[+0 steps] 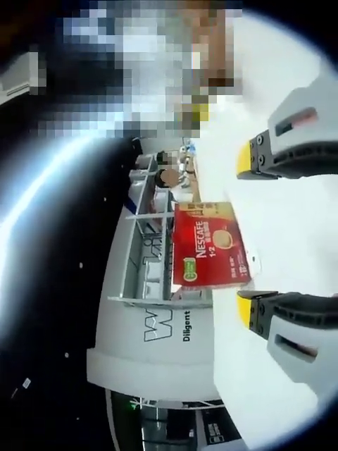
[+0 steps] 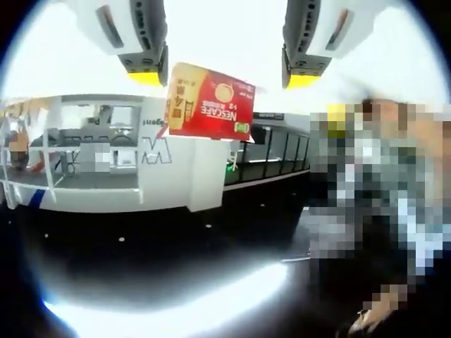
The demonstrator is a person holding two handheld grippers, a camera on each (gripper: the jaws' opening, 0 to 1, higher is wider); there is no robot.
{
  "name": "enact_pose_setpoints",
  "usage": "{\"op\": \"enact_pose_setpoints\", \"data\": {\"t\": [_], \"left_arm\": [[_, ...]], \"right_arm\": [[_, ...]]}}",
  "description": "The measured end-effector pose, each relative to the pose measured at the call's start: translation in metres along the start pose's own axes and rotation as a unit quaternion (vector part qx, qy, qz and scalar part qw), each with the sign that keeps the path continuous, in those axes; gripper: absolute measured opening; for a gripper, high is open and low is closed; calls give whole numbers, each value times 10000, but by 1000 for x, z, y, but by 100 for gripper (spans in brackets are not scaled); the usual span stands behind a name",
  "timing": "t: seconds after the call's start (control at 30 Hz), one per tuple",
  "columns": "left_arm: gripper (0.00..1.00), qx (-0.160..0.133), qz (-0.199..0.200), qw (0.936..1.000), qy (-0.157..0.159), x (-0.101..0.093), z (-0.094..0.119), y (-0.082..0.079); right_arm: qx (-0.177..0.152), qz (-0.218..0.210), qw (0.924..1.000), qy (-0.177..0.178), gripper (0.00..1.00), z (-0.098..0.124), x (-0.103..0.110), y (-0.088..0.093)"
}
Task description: Tear open the coffee pouch, take out the coffee, and pour the coffee from the pouch into the cup
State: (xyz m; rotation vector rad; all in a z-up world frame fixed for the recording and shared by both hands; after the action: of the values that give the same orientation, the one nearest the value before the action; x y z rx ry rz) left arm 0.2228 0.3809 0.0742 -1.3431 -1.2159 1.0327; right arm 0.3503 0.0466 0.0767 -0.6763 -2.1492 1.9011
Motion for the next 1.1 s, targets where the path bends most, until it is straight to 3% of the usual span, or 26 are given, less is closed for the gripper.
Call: {"op": "enact_pose_setpoints", "data": {"t": [0.53,0.87,1.1], "left_arm": [[65,-11,-11,9999,133,-5,3,-1],[65,-212,78,9997,-94,5,8,-5],[64,-166,-71,9998,-123,-5,8,-5]], "right_arm": [[-256,-312,9991,97,65,6,-4,-6],[-282,-399,9987,137,65,4,2,-7],[-274,-437,9985,165,65,4,4,-7]]}}
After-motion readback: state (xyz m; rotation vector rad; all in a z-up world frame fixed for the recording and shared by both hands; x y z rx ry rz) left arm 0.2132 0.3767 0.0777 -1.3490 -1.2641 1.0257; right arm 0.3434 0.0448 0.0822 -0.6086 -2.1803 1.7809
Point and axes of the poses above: the point that each gripper's makers call its tool centre point, and the gripper's own axes: z roughly backward along the fingers, x roughly to its left, y roughly out of its underside, the point moved 7 cm from there along z, roughly backward along the fingers, and after that the axes turned 7 degrees about -y, right-handed, at the moved point
